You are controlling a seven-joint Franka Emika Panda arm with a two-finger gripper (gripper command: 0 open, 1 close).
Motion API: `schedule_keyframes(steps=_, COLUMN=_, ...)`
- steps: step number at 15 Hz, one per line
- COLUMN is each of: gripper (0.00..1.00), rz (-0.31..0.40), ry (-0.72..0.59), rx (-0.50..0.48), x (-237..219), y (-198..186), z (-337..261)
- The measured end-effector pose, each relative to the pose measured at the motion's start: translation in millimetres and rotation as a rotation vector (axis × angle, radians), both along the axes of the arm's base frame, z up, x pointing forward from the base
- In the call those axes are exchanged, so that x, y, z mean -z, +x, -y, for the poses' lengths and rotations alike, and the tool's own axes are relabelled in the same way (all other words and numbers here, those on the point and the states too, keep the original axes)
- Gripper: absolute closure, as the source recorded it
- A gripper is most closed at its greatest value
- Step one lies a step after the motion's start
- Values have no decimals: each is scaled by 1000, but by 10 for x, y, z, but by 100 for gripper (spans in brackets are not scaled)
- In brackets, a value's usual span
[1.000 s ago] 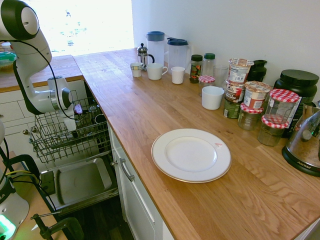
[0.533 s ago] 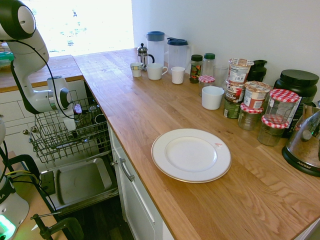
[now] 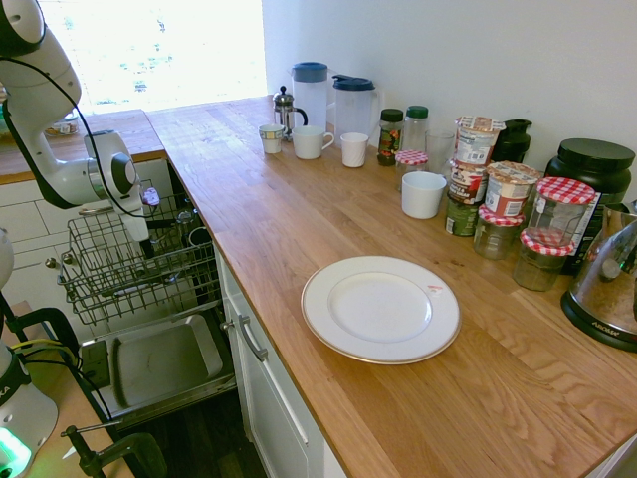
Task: Put the spoon in the dishwasher
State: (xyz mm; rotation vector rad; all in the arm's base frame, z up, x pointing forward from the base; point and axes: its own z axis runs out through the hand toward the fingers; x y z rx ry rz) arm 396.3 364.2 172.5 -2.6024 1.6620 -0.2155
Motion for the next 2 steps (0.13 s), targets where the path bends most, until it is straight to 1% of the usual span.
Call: schedule_keyframes(steps=2, gripper=0, rz=10, ry=-11, rx=2, x=-301, y=-60, z=58)
